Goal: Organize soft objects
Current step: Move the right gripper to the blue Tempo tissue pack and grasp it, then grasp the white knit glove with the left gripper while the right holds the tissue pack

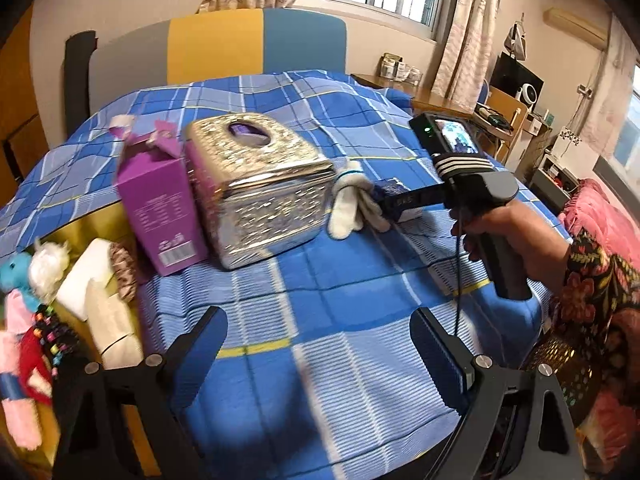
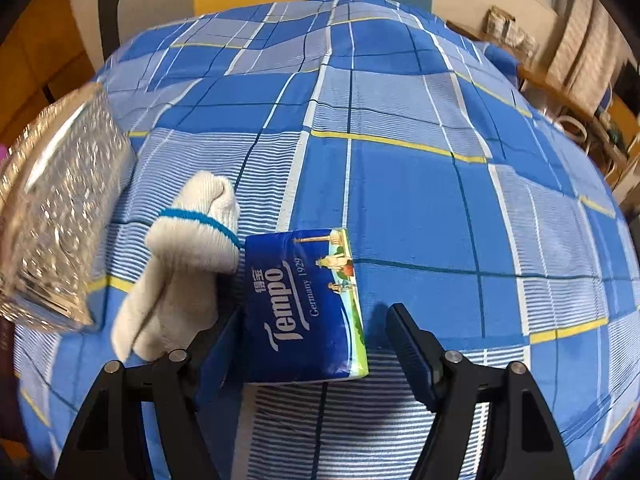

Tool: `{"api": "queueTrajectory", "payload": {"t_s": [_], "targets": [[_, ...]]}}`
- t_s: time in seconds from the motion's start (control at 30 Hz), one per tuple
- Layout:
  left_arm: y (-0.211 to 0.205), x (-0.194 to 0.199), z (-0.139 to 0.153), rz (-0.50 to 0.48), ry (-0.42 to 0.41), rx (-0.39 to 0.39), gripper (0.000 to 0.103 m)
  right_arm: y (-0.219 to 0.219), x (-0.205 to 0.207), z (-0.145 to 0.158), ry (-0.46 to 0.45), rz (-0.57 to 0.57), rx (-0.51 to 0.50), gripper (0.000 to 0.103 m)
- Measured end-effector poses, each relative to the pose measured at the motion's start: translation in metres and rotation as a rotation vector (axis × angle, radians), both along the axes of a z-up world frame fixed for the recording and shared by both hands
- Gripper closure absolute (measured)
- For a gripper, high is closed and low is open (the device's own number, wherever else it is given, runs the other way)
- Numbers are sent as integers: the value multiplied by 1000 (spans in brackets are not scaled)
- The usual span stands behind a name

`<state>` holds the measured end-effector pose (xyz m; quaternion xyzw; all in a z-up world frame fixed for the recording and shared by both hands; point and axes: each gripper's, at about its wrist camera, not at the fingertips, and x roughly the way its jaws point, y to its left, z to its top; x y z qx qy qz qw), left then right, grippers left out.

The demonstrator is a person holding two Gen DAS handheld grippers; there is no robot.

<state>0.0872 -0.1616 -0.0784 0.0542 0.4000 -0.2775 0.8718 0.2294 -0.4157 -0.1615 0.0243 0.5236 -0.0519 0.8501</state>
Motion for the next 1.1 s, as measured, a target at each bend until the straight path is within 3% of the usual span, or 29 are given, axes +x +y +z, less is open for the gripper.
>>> {"api": "queueTrajectory", "payload": {"t_s": [0.03, 0.13, 0.37, 0.6, 0.8, 0.83, 1.1], "targets": [[-7, 2, 1, -9, 0, -2, 10, 1, 0, 0, 4, 0, 3, 50], [-27, 9, 6, -39, -14, 10, 10, -5, -4, 1, 11, -18, 33, 50], [-84, 26, 20, -112, -48, 24, 10, -54, -17, 14, -15, -202, 127, 50], [-147, 77, 31, -126, -66, 59, 10, -84, -28, 24, -30, -330, 101, 50], [-199, 128, 7, -127, -55, 234, 10, -100, -36, 32, -76, -381, 139, 50], [-207, 138, -2, -116, -43, 283, 12, -102, -37, 32, -80, -387, 154, 50], [-228, 168, -54, -80, -9, 455, 24, -114, -39, 36, -119, -429, 234, 50]]}}
